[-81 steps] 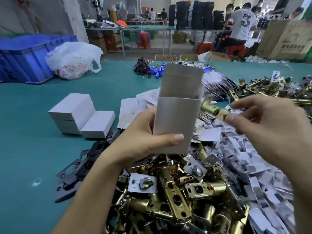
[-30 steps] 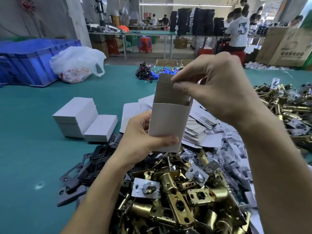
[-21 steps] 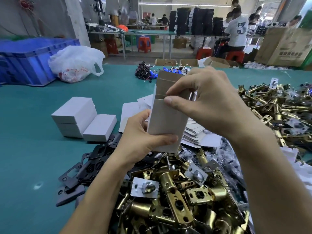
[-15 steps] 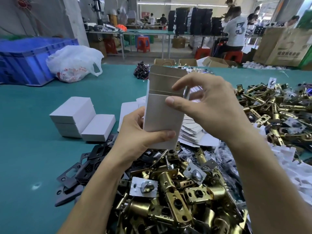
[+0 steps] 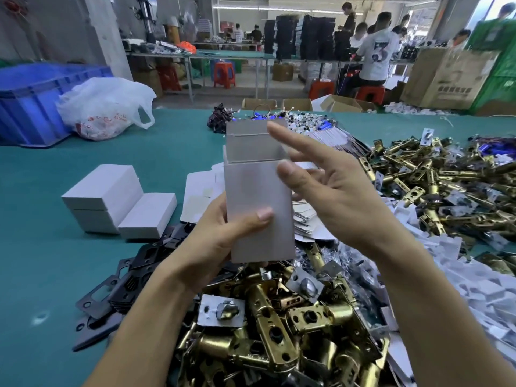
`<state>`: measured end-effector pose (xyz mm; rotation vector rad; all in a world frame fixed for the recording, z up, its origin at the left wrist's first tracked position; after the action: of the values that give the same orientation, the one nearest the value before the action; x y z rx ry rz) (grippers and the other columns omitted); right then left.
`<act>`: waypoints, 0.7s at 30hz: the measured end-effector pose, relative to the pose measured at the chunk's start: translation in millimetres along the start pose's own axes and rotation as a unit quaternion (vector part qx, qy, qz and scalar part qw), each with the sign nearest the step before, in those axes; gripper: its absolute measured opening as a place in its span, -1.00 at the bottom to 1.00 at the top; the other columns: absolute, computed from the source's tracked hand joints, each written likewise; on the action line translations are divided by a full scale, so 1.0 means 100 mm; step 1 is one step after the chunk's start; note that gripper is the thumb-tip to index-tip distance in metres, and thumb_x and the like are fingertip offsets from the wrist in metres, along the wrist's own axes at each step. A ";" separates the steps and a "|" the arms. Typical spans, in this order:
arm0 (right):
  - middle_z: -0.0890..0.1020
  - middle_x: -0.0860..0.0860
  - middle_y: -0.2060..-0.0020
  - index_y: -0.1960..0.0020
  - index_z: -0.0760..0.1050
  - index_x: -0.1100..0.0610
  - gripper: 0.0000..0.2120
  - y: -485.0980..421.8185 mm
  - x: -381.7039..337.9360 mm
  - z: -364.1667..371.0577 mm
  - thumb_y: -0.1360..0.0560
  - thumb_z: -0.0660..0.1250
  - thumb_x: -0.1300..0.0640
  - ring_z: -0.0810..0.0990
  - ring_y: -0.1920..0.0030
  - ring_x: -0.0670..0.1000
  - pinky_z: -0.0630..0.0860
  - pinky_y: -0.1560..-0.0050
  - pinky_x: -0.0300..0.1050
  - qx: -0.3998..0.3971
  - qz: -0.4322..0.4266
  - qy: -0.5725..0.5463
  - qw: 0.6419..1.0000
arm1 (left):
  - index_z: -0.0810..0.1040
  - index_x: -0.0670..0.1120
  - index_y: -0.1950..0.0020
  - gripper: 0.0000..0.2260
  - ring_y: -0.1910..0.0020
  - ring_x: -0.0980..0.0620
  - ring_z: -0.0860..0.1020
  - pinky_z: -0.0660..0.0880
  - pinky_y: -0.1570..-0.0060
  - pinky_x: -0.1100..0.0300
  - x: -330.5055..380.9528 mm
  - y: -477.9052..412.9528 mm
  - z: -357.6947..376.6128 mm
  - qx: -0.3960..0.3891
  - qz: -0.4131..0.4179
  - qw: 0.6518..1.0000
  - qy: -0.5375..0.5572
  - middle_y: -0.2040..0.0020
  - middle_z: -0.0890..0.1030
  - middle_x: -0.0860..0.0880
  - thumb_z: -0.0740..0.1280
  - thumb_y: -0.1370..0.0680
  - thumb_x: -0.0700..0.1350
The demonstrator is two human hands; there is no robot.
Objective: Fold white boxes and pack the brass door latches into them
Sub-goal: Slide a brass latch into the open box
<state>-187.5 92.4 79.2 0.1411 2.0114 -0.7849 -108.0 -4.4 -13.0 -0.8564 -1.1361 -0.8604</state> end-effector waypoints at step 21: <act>0.61 0.01 0.22 -0.34 0.49 0.05 -0.56 1.04 1.19 -1.08 -0.49 0.43 0.25 0.57 0.19 0.01 0.49 0.25 -0.09 0.008 0.411 0.400 0.819 | 0.66 0.19 -0.11 -0.61 -0.01 0.05 0.71 0.64 0.12 0.18 0.03 -0.05 -0.09 0.049 0.068 0.996 -0.014 -0.05 0.73 0.00 0.58 -0.31 -0.03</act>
<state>-291.3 212.9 -27.4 1.4526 2.3461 -0.1478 -108.2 -14.9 -11.5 -0.8555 -1.1214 -0.6774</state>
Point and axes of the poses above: each hand's wrist, its own y-axis away from the middle knuckle, its own z-axis out of the palm, x = y × z, the point moved 9 cm from there along -y, towards the middle knuckle
